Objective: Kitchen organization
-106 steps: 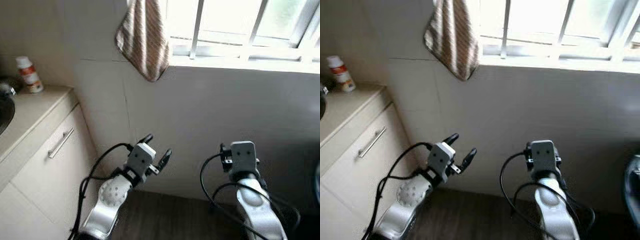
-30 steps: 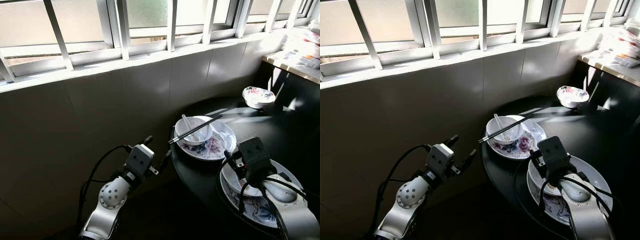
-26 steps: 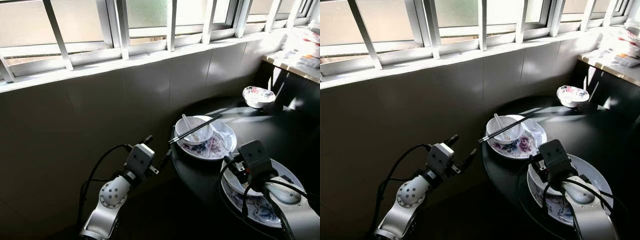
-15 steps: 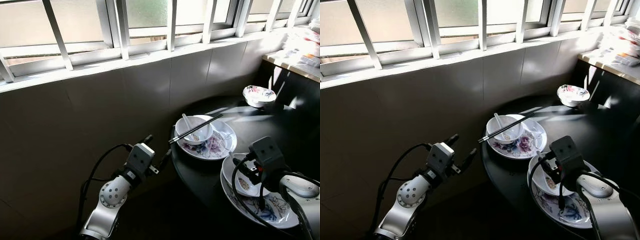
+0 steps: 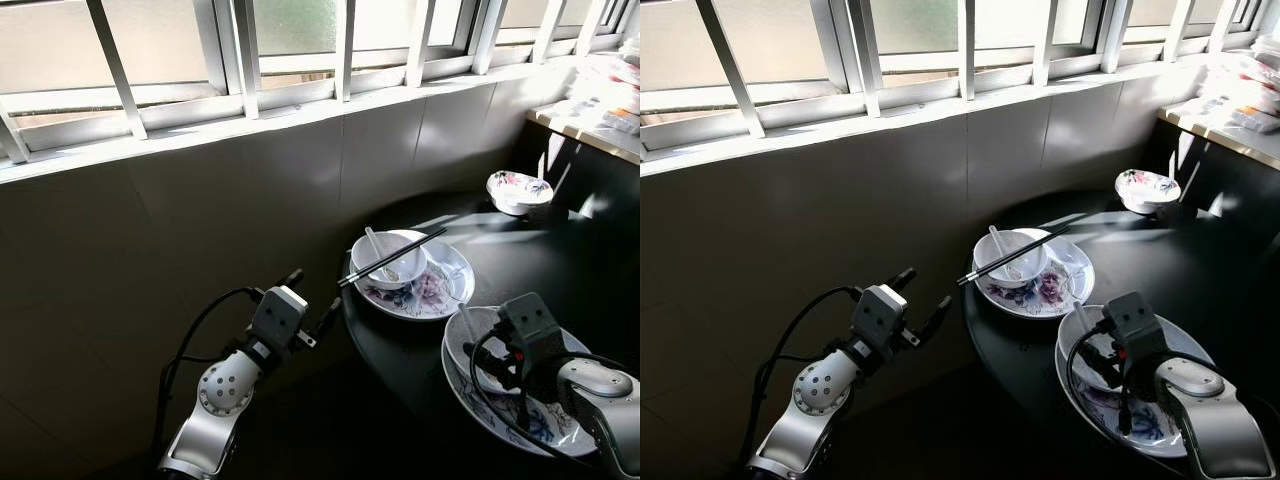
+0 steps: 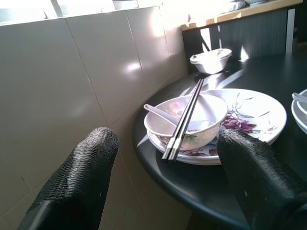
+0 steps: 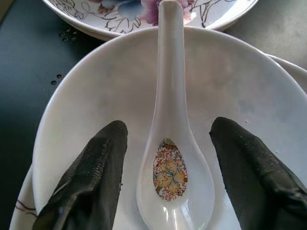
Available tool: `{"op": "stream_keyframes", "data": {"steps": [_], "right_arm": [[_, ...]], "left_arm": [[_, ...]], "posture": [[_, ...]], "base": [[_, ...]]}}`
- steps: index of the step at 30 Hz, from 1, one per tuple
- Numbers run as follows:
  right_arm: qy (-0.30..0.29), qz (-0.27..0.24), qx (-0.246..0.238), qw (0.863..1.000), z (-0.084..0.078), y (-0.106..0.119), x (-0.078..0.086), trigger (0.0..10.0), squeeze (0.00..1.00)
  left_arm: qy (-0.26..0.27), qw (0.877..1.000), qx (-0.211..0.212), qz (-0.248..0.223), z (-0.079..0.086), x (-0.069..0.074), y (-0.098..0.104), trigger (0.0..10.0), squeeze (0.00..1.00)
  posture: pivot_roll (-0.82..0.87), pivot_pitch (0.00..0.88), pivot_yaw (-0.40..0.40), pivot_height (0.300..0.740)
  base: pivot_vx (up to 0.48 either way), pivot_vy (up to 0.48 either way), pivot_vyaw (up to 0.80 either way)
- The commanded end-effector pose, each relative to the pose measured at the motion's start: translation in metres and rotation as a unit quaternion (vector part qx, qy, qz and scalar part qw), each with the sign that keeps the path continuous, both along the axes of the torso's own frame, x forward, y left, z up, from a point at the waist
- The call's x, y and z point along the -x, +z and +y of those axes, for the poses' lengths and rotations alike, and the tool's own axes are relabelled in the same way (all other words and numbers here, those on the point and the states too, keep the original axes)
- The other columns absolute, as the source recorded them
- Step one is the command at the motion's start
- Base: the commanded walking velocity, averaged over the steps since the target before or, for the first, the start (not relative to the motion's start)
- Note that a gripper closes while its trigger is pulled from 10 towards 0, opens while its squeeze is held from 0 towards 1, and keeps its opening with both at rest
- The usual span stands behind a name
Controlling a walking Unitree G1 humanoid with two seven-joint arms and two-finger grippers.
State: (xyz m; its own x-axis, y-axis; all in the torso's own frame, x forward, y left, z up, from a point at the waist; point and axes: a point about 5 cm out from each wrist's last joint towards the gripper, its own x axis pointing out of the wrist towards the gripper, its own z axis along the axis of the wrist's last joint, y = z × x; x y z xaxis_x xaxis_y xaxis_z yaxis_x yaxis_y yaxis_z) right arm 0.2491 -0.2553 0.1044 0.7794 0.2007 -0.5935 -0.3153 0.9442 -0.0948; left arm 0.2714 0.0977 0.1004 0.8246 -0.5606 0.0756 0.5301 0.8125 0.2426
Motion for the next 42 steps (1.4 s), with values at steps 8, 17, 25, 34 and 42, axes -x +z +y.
{"op": "stream_keyframes", "data": {"steps": [8,17,25,34,42], "right_arm": [[-0.029,0.052,-0.048,0.997,-0.018,-0.026,0.001,10.0,0.00],[-0.033,0.058,-0.040,0.997,-0.026,-0.032,0.000,0.0,0.00],[-0.019,0.030,-0.044,0.998,-0.015,-0.021,-0.004,0.0,0.00],[-0.009,-0.032,-0.039,0.999,0.005,0.005,-0.016,0.0,0.00],[-0.002,-0.065,-0.050,0.997,0.019,0.020,-0.021,0.0,0.00]], "left_arm": [[0.005,1.000,-0.004,-0.007,0.001,-0.003,0.001,10.0,0.00],[0.012,1.000,-0.006,-0.007,0.003,-0.004,0.001,10.0,0.00],[0.011,1.000,-0.006,-0.006,0.003,-0.005,0.000,10.0,0.00],[0.007,1.000,-0.008,-0.005,0.000,-0.006,0.000,10.0,0.00],[0.006,1.000,-0.008,-0.004,0.000,-0.006,-0.001,10.0,0.00]], "posture": [[-0.06,0.000,-0.010,0.740],[-0.06,0.000,-0.011,0.740],[-0.06,0.000,-0.006,0.740],[-0.06,0.000,-0.007,0.740],[-0.06,0.000,-0.009,0.740]], "base": [[0.000,0.000,0.00],[0.000,0.000,0.00],[0.000,0.000,0.00],[0.000,0.000,0.00],[0.000,0.000,0.00]]}}
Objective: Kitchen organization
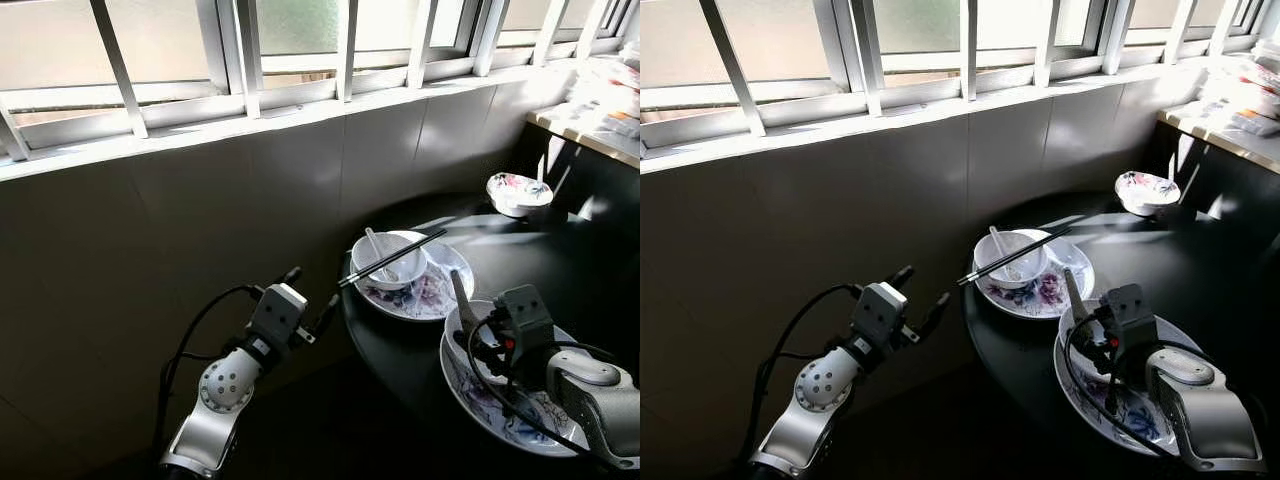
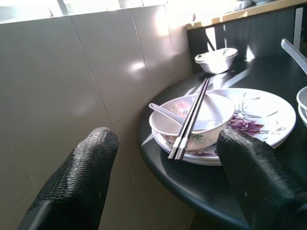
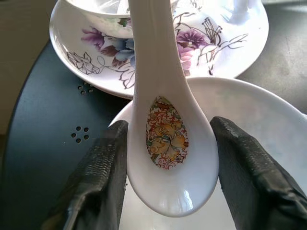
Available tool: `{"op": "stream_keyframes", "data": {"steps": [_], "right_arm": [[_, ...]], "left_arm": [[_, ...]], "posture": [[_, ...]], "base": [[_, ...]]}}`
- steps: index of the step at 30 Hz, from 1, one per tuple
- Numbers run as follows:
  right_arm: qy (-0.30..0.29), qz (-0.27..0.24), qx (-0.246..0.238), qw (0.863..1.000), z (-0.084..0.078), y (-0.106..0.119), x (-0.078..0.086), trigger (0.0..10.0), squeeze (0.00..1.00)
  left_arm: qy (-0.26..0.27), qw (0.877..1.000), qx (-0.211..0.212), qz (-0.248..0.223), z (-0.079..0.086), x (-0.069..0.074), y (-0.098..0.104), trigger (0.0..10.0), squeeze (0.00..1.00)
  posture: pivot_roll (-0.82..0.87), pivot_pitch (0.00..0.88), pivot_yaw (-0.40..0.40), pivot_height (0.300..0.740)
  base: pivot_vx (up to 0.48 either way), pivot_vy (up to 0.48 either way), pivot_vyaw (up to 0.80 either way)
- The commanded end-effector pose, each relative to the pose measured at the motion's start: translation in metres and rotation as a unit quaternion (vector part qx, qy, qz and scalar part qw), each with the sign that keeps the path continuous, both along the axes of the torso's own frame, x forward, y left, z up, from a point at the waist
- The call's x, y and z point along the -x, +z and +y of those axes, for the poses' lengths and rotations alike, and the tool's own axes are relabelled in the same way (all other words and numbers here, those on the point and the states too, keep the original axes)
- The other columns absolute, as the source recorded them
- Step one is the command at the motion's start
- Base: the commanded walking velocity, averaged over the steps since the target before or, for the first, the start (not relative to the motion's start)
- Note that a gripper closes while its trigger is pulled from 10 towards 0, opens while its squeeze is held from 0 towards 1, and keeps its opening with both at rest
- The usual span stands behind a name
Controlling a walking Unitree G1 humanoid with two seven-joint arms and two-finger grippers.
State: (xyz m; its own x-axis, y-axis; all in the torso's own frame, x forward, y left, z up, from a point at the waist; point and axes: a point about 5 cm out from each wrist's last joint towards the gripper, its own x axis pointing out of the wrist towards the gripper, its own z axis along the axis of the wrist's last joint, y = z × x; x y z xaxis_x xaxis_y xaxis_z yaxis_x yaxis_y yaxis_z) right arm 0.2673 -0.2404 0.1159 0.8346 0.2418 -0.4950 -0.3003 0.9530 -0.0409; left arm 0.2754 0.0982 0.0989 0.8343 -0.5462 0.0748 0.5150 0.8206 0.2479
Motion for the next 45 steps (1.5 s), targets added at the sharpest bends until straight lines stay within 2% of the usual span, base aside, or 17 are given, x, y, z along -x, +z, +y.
{"op": "stream_keyframes", "data": {"steps": [1,6,8,12,13,14,16,18,22,25,26,28,33,35,39,45], "right_arm": [[0.003,-0.020,-0.008,1.000,0.005,0.010,-0.003,0.0,0.00],[-0.022,-0.071,0.012,0.997,0.006,0.028,-0.009,0.0,0.00],[-0.035,-0.091,0.005,0.995,0.007,0.034,-0.012,0.0,0.00],[-0.057,-0.103,0.030,0.993,0.004,0.038,-0.014,0.0,0.00],[-0.075,-0.102,0.043,0.991,0.001,0.037,-0.014,10.0,0.00],[-0.075,-0.102,0.043,0.991,0.001,0.037,-0.014,10.0,0.00],[-0.095,-0.110,0.082,0.986,-0.003,0.037,-0.015,10.0,0.00],[-0.109,-0.135,0.089,0.981,-0.003,0.041,-0.017,10.0,0.00],[-0.106,-0.203,0.063,0.971,0.006,0.057,-0.020,10.0,0.00],[-0.075,-0.255,0.028,0.964,0.021,0.072,-0.021,10.0,0.00],[-0.056,-0.279,0.016,0.959,0.031,0.078,-0.021,10.0,0.00],[-0.050,-0.297,0.009,0.954,0.037,0.082,-0.021,10.0,0.00],[-0.049,-0.309,0.009,0.950,0.044,0.081,-0.024,10.0,0.00],[-0.042,-0.308,-0.003,0.951,0.050,0.080,-0.025,10.0,0.00],[-0.014,-0.325,0.006,0.946,0.064,0.080,-0.024,10.0,0.00],[0.003,-0.326,-0.012,0.945,0.078,0.075,-0.022,10.0,0.00]], "left_arm": [[-0.003,1.000,-0.006,-0.003,-0.001,-0.001,0.000,10.0,0.00],[-0.002,1.000,-0.006,-0.004,0.000,-0.001,0.000,10.0,0.00],[-0.002,1.000,-0.006,-0.004,0.000,-0.001,0.000,10.0,0.00],[-0.002,1.000,-0.007,-0.003,0.000,-0.002,0.000,10.0,0.00],[-0.002,1.000,-0.007,-0.003,0.000,-0.002,0.000,10.0,0.00],[-0.002,1.000,-0.007,-0.003,0.000,-0.002,0.000,10.0,0.00],[-0.002,1.000,-0.007,-0.003,0.001,-0.002,0.000,10.0,0.00],[-0.002,1.000,-0.007,-0.003,0.001,-0.002,0.000,10.0,0.00],[-0.002,1.000,-0.007,-0.003,0.001,-0.003,0.000,10.0,0.00],[0.000,1.000,-0.007,-0.005,0.001,-0.003,0.001,10.0,0.00],[0.004,1.000,-0.005,-0.007,0.001,-0.004,0.002,10.0,0.00],[0.010,1.000,-0.003,-0.009,0.003,-0.005,0.003,10.0,0.00],[0.035,0.999,0.000,-0.014,0.010,-0.008,0.005,10.0,0.00],[0.050,0.999,0.004,-0.018,0.014,-0.010,0.006,10.0,0.00],[0.078,0.997,0.012,-0.018,0.022,-0.012,0.008,10.0,0.00],[0.076,0.997,0.012,-0.010,0.024,-0.010,0.006,10.0,0.00]], "posture": [[-0.06,0.000,-0.009,0.740],[-0.06,0.000,-0.007,0.740],[-0.06,0.000,-0.005,0.740],[-0.06,0.000,-0.004,0.740],[-0.06,0.000,-0.004,0.740],[-0.06,0.000,-0.004,0.740],[-0.06,0.000,-0.003,0.740],[-0.07,0.000,-0.003,0.740],[-0.07,0.000,-0.004,0.740],[-0.06,0.000,-0.004,0.740],[-0.06,0.000,-0.005,0.740],[-0.06,0.000,-0.007,0.740],[-0.05,0.000,-0.012,0.740],[-0.05,0.000,-0.013,0.740],[-0.04,0.000,-0.013,0.740],[-0.03,0.000,-0.019,0.740]], "base": [[0.000,0.000,0.00],[0.000,0.000,0.00],[0.000,0.000,0.00],[0.000,0.000,0.00],[0.000,0.000,0.00],[0.000,0.000,0.00],[0.000,0.000,0.00],[0.000,0.000,0.00],[0.000,0.000,0.00],[0.000,0.000,0.00],[0.000,0.000,0.00],[0.000,0.000,0.00],[0.000,0.000,0.00],[0.000,0.000,0.37],[0.000,0.000,0.80],[0.000,0.136,0.80]]}}
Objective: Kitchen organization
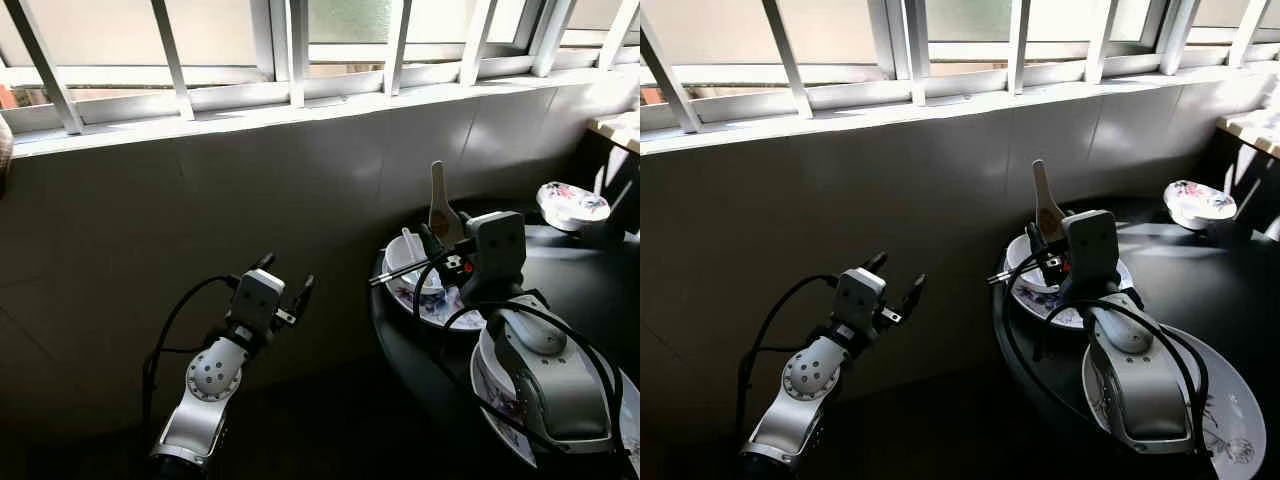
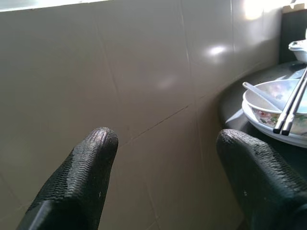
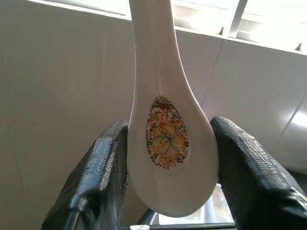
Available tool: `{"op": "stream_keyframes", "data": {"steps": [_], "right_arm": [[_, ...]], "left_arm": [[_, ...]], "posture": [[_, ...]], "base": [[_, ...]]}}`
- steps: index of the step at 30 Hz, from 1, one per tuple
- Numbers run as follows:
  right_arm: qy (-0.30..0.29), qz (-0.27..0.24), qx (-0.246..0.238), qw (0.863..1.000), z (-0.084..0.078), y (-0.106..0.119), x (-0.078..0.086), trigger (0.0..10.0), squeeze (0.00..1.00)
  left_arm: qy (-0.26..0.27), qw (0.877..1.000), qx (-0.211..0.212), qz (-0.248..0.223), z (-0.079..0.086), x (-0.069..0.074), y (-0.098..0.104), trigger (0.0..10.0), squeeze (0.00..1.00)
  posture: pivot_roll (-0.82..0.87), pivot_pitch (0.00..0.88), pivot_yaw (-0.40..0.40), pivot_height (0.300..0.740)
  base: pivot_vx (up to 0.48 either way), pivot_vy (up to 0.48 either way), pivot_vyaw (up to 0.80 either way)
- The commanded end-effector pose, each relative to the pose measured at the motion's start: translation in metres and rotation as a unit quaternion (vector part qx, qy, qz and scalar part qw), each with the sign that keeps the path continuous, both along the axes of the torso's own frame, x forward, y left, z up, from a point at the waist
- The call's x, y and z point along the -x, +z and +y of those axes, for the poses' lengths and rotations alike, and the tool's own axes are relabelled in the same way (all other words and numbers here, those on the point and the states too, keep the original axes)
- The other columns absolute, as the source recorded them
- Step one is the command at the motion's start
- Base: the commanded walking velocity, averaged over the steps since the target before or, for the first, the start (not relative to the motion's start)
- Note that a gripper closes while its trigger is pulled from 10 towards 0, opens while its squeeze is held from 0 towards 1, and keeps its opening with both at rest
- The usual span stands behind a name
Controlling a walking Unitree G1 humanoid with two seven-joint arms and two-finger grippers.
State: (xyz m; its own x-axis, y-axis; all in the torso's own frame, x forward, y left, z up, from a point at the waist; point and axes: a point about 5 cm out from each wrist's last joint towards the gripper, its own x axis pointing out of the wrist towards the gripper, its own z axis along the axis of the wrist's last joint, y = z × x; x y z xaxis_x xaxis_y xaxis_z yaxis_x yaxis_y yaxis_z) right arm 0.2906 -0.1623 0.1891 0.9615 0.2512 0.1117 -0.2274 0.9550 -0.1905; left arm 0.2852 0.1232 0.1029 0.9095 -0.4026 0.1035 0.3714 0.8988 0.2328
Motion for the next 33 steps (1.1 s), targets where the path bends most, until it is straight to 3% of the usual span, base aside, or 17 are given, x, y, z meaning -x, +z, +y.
{"op": "stream_keyframes", "data": {"steps": [1,18,27,33], "right_arm": [[0.003,-0.008,-0.001,1.000,0.002,0.000,0.002,10.0,0.00],[0.028,0.004,-0.031,0.999,0.018,-0.012,0.003,10.0,0.00],[0.041,-0.006,-0.036,0.999,0.025,-0.009,-0.004,10.0,0.00],[0.026,-0.034,-0.047,0.998,0.023,-0.004,-0.006,10.0,0.00]], "left_arm": [[-0.005,1.000,-0.002,0.000,-0.002,0.000,0.002,10.0,0.00],[-0.014,1.000,-0.005,-0.002,-0.005,0.003,0.002,10.0,0.00],[-0.014,0.999,-0.007,-0.034,-0.001,0.003,0.011,10.0,0.00],[0.066,0.992,0.008,-0.104,0.018,-0.003,0.035,10.0,0.00]], "posture": [[-0.03,0.000,-0.019,0.740],[0.00,0.000,-0.025,0.740],[0.01,0.000,-0.029,0.740],[0.02,0.000,-0.033,0.740]], "base": [[0.000,0.476,0.80],[0.000,0.464,0.80],[-0.055,0.056,0.80],[0.000,0.000,0.80]]}}
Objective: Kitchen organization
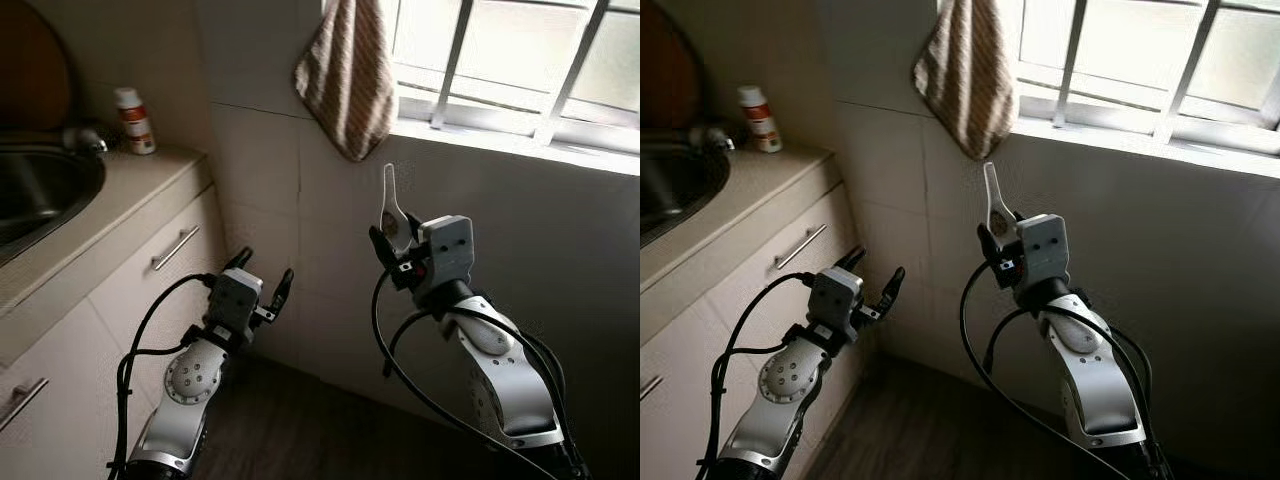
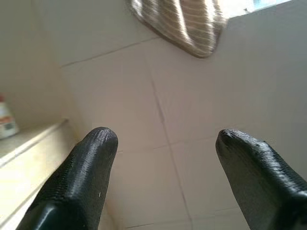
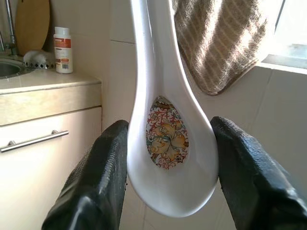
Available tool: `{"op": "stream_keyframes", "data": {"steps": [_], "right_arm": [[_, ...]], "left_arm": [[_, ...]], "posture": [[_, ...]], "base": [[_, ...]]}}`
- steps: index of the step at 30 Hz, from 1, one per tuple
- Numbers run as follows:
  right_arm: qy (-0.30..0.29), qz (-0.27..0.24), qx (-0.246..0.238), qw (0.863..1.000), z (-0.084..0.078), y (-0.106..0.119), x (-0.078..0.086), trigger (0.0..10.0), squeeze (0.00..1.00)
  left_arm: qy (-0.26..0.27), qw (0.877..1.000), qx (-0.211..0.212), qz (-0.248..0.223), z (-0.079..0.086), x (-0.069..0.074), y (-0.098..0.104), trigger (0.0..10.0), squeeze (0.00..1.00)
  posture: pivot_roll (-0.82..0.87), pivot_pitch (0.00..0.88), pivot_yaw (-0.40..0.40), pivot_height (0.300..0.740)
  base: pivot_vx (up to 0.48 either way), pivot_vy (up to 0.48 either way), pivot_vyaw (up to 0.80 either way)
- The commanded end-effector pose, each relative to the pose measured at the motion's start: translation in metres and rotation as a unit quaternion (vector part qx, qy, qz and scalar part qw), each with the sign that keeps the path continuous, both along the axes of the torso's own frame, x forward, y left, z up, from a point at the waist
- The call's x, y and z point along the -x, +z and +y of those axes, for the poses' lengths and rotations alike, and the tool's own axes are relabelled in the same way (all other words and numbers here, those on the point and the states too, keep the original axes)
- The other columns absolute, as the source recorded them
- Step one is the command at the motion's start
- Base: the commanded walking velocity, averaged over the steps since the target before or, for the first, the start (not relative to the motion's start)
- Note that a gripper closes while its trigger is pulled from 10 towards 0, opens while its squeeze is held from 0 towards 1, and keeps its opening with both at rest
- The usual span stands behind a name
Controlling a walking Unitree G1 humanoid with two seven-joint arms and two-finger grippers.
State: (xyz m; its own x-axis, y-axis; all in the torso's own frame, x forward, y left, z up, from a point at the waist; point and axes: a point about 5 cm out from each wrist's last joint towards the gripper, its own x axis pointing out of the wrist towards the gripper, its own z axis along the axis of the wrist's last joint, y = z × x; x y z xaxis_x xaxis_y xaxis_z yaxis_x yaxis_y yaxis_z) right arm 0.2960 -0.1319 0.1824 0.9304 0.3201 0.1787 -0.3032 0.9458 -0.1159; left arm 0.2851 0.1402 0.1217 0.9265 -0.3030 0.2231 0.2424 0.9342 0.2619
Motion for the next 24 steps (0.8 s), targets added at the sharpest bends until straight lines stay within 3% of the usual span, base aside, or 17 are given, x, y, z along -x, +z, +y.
{"op": "stream_keyframes", "data": {"steps": [1,4,9,24], "right_arm": [[-0.018,-0.012,-0.002,1.000,-0.007,0.003,-0.001,10.0,0.00],[-0.017,-0.022,-0.010,1.000,-0.006,0.006,-0.002,10.0,0.00],[-0.012,-0.032,-0.011,0.999,-0.004,0.008,-0.004,10.0,0.00],[-0.006,-0.061,-0.011,0.998,0.004,0.018,-0.016,10.0,0.00]], "left_arm": [[0.013,0.999,0.001,-0.041,0.001,-0.003,0.016,10.0,0.00],[0.063,0.994,0.011,-0.089,0.015,-0.007,0.038,10.0,0.00],[0.076,0.989,0.007,-0.128,0.016,-0.008,0.054,10.0,0.00],[0.081,0.986,0.010,-0.144,0.012,-0.007,0.062,10.0,0.00]], "posture": [[0.02,0.000,-0.033,0.740],[0.03,0.000,-0.037,0.740],[0.04,0.000,-0.040,0.740],[0.05,0.000,-0.038,0.740]], "base": [[0.000,0.000,0.80],[0.000,0.000,0.80],[0.000,0.000,0.80],[0.049,0.000,0.80]]}}
